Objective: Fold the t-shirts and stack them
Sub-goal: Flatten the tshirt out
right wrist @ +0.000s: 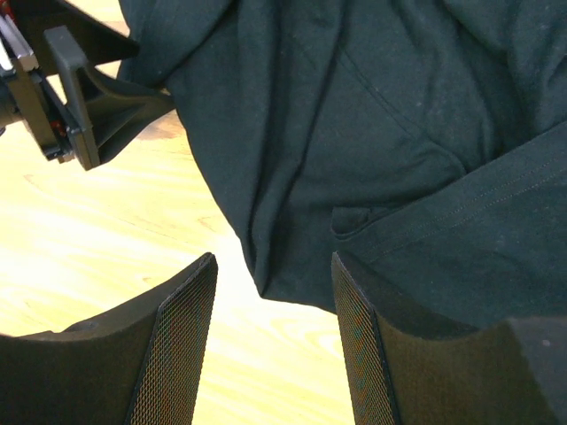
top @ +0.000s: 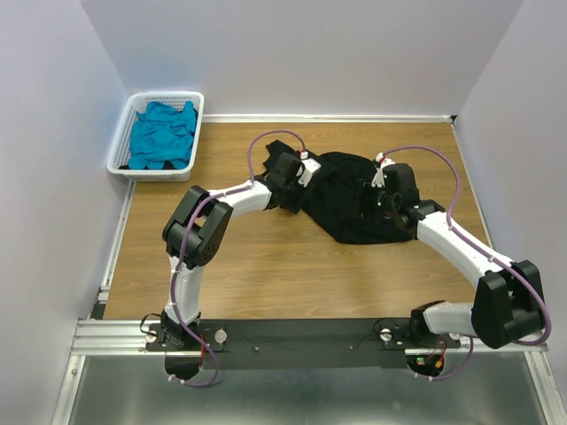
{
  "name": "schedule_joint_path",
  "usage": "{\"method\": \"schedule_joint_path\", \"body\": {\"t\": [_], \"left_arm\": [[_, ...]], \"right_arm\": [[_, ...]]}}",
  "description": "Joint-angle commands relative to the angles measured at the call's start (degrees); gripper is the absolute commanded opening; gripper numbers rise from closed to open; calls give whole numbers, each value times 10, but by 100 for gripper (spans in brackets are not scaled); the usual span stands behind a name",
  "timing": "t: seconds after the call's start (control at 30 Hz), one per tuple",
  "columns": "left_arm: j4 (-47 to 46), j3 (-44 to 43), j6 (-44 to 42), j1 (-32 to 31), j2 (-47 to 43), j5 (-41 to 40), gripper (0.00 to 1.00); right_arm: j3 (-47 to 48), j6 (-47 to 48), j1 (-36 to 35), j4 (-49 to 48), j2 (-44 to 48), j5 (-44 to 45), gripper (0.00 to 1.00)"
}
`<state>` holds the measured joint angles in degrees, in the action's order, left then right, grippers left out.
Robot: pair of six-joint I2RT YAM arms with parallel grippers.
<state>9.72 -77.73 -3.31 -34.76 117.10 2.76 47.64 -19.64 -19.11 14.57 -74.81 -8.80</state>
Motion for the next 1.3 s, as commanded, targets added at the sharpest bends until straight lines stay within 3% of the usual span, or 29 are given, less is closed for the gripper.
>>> {"method": "schedule_joint_path", "body": {"t": [0.0, 0.07, 0.17, 0.3, 0.4, 0.47, 0.5, 0.7, 0.93, 1.27], "left_arm": [[80, 47, -7, 4, 9, -46, 66], [79, 51, -13, 6, 3, -58, 65], [80, 44, -13, 12, 8, -43, 50], [80, 44, -13, 14, 14, -30, 41], [74, 50, -13, 14, 13, -30, 26], [78, 49, -13, 13, 9, -10, 5], [82, 46, -13, 15, 8, -4, 0], [153, -14, 19, 45, -70, 131, 0], [230, -70, 95, 60, -254, 139, 0], [257, 9, 204, 116, -440, 207, 0]], "right_arm": [[-9, -2, 0, 2, 14, 19, 63], [-9, -3, 0, 2, 12, 18, 63], [-7, -4, 0, 2, 11, 14, 62], [-6, -1, 0, 2, 13, 19, 62], [-7, 0, 0, 2, 13, 23, 62], [-6, -3, 0, 2, 12, 29, 62], [-7, -5, 0, 2, 12, 33, 62], [-4, -19, 1, 8, 7, 98, 62], [4, -30, 9, 30, -23, 140, 62], [2, -37, 30, 41, -53, 178, 63]]}}
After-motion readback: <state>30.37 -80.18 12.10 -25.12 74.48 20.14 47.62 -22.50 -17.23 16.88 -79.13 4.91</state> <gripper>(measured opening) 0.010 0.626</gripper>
